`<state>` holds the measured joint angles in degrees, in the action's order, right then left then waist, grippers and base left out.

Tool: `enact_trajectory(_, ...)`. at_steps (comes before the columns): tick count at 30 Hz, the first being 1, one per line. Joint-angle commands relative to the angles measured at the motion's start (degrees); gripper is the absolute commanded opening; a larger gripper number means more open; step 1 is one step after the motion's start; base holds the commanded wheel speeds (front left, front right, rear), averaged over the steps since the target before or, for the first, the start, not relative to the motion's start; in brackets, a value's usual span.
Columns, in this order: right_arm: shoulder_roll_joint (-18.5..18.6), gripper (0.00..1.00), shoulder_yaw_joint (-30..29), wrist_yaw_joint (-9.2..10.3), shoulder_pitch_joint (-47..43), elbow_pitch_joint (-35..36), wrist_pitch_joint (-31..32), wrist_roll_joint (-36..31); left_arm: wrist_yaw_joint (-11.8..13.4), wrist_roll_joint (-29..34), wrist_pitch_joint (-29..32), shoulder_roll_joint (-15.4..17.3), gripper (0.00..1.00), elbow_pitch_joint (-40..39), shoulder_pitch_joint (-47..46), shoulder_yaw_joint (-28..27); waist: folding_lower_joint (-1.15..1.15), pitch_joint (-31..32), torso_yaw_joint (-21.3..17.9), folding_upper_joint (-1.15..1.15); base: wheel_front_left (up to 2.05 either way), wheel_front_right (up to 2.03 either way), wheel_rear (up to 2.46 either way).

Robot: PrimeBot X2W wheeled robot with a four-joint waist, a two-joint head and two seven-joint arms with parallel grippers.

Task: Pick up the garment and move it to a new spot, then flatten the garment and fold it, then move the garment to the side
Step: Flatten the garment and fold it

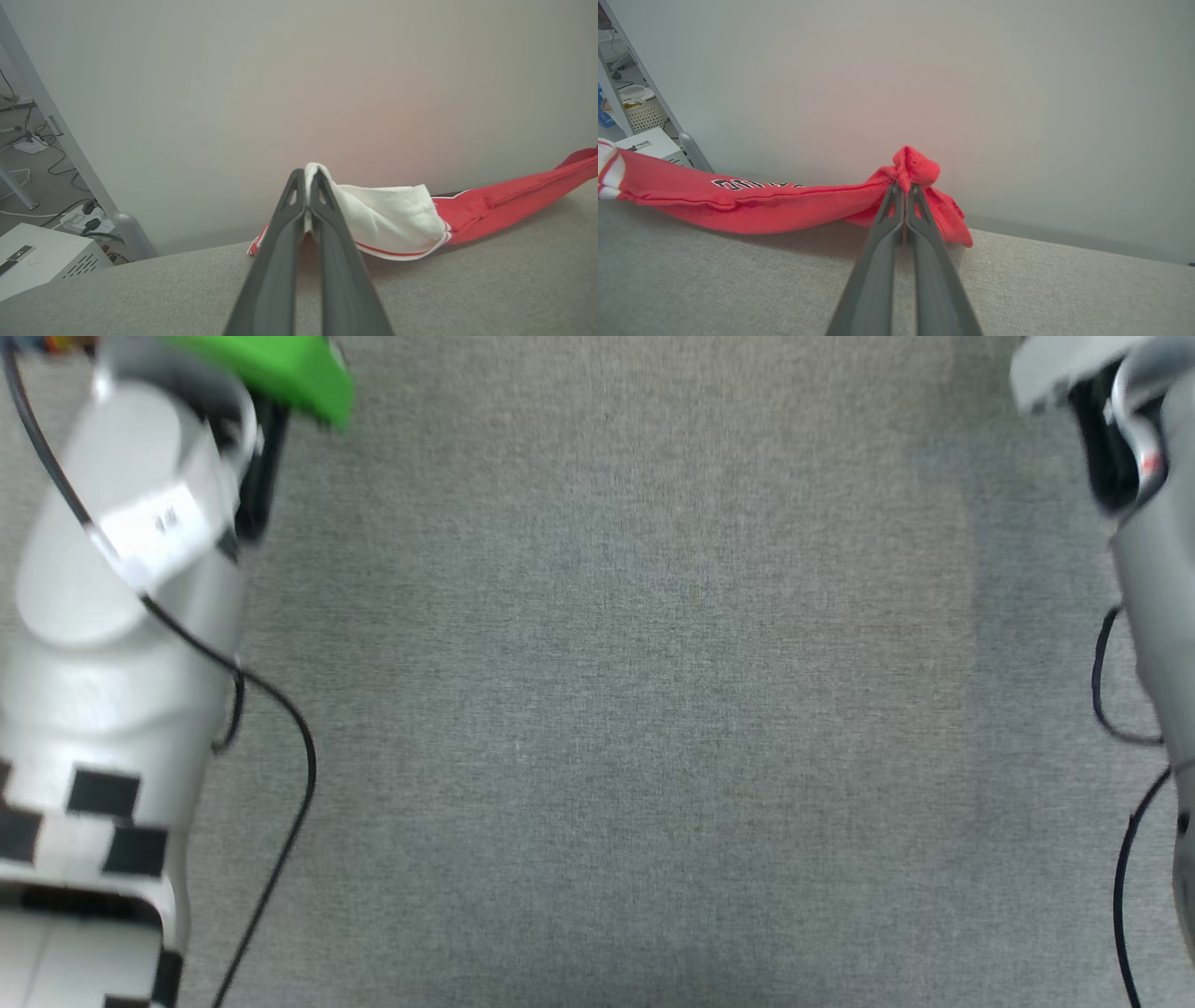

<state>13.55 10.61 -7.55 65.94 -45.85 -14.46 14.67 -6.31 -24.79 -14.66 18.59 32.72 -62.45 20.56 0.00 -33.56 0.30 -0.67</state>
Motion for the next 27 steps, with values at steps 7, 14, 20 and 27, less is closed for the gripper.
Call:
enact_trajectory(7, 2.40, 0.00, 2.00, 0.06, -14.96, 0.62, -0.43, 7.26, 0.02, -0.28, -0.33, -0.55, 0.00, -4.48, 20.81, -1.78, 0.00, 15.70, 2.39, 0.67, 0.00, 0.00, 0.00)
enact_trajectory(14, 4.14, 0.00, 3.65, 0.06, -26.38, 0.78, 1.62, 14.83, -0.42, -0.07, -0.33, 1.02, 0.00, -7.20, 36.48, 0.22, 0.00, 22.65, 2.88, 0.67, 0.00, 0.00, 0.00)
enact_trajectory(20, 4.76, 0.00, 6.05, 0.06, -36.07, 3.45, 4.03, 19.77, -1.06, -3.77, 0.52, 4.59, 0.00, -11.16, 47.85, 4.42, 0.00, 27.88, 2.26, 0.67, 0.00, 0.00, 0.00)
enact_trajectory(27, 7.57, 0.00, 8.05, 0.06, -47.58, 11.16, 10.27, 27.97, -1.11, -6.46, 2.20, 8.33, 0.00, -18.57, 58.67, 6.21, 0.00, 31.90, 1.76, 0.67, 0.00, 0.00, 0.00)
